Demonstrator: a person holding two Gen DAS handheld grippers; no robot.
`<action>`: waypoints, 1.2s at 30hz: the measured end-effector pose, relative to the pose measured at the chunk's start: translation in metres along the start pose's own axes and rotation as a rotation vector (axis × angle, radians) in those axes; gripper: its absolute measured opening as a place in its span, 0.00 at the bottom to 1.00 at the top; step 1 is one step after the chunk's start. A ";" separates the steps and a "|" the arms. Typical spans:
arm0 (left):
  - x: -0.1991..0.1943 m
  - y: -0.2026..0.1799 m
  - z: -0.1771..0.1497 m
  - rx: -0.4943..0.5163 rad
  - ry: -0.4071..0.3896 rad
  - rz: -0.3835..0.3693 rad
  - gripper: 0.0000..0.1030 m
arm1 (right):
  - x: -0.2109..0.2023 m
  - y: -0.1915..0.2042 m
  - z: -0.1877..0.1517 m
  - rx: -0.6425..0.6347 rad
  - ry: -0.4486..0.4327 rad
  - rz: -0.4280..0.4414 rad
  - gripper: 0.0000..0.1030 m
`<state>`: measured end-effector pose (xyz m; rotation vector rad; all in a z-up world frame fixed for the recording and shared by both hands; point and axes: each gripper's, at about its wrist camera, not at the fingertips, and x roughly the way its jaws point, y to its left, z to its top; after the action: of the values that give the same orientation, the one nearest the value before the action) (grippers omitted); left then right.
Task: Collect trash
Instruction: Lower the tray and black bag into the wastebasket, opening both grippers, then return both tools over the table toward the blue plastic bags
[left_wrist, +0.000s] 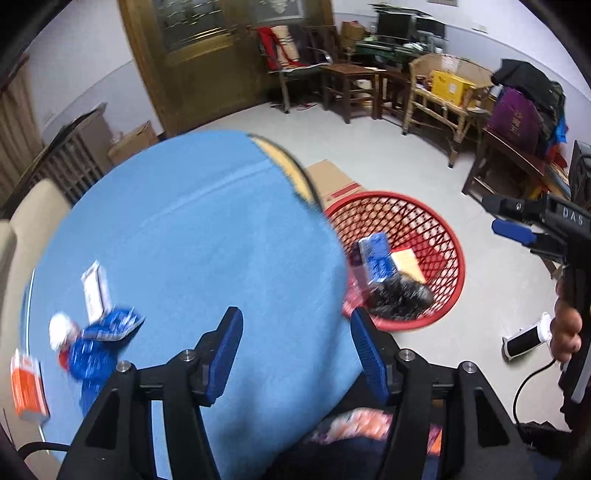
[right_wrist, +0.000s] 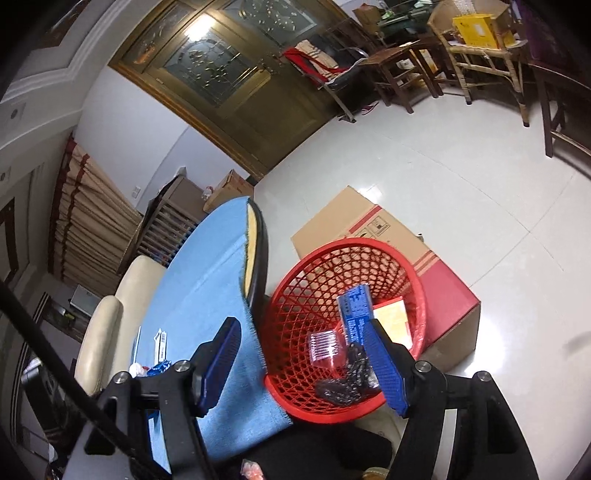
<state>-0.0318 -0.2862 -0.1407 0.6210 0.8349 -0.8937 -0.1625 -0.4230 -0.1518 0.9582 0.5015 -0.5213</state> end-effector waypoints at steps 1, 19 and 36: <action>-0.002 0.006 -0.006 -0.014 0.002 0.010 0.60 | 0.002 0.003 -0.001 -0.005 0.006 0.002 0.71; -0.060 0.124 -0.108 -0.319 -0.048 0.181 0.60 | 0.023 0.085 -0.032 -0.193 0.082 0.038 0.70; -0.063 0.205 -0.170 -0.539 -0.040 0.208 0.60 | 0.070 0.157 -0.071 -0.346 0.210 0.050 0.70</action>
<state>0.0603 -0.0287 -0.1537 0.2104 0.9089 -0.4592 -0.0239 -0.3011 -0.1300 0.6930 0.7283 -0.2764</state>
